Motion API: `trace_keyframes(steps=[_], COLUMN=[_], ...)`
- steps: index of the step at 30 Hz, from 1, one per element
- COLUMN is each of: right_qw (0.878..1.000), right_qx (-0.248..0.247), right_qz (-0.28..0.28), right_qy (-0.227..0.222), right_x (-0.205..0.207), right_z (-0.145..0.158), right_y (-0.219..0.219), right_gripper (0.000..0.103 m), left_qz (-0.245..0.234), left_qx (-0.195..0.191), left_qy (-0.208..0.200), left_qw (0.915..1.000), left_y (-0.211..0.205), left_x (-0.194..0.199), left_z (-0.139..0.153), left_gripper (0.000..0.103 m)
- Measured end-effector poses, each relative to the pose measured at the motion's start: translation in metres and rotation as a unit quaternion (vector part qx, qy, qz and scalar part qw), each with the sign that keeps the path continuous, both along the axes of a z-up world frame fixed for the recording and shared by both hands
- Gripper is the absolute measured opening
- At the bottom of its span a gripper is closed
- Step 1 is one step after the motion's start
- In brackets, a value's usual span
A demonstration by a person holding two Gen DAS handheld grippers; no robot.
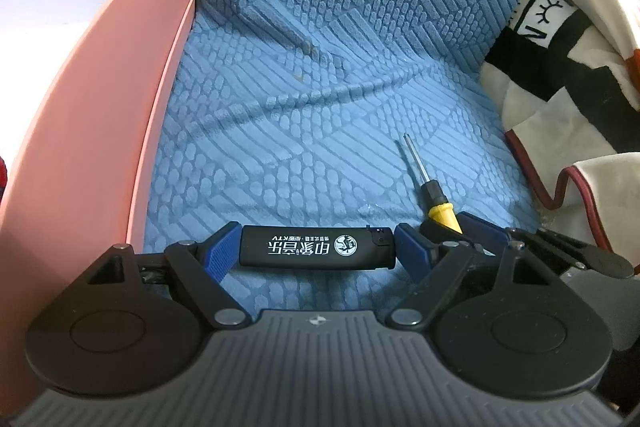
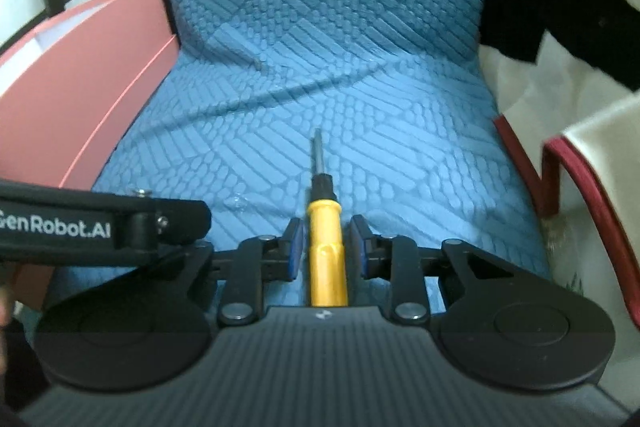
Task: Organize rigid objects
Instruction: 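Close the right tool on the yellow screwdriver handle while the left tool holds the USB stick, then lift and carry the USB stick and screwdriver over the pink box with both tools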
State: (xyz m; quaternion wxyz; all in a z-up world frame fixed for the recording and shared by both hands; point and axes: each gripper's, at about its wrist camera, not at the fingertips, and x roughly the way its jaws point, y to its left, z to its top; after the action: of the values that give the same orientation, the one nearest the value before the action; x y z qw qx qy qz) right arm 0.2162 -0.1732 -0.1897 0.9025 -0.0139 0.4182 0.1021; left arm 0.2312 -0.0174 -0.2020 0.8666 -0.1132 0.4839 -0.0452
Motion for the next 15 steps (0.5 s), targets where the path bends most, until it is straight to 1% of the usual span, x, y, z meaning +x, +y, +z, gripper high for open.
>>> trace_keyframes(steps=[2,4,9,13,15], right_qw=[1.000,1.000,1.000,0.999,0.998], right_qx=[-0.002,0.005,0.012,0.032,0.039], right_qz=[0.002,-0.002,-0.017,-0.031,-0.040], right_qy=[0.001,0.006,0.013,0.021,0.024], right_x=[0.001,0.001,-0.005,-0.011,-0.015], right_z=[0.001,0.001,0.005,0.010,0.014], right_y=[0.001,-0.002,-0.006,-0.012,-0.016], right_gripper=[0.021,0.021,0.021,0.021,0.021], left_qz=[0.001,0.000,0.004,0.006,0.007], left_qx=[0.001,0.003,0.023,0.020,0.013], left_qy=[0.001,0.002,0.005,0.006,0.003], left_qw=[1.0000,1.0000,0.9997,0.9998,0.9999], left_y=[0.000,-0.002,-0.003,-0.002,-0.002], left_x=[0.001,0.002,0.003,0.001,-0.003], left_z=[-0.001,-0.002,-0.005,-0.004,0.000], left_gripper=[0.085,0.085,0.085,0.085,0.085])
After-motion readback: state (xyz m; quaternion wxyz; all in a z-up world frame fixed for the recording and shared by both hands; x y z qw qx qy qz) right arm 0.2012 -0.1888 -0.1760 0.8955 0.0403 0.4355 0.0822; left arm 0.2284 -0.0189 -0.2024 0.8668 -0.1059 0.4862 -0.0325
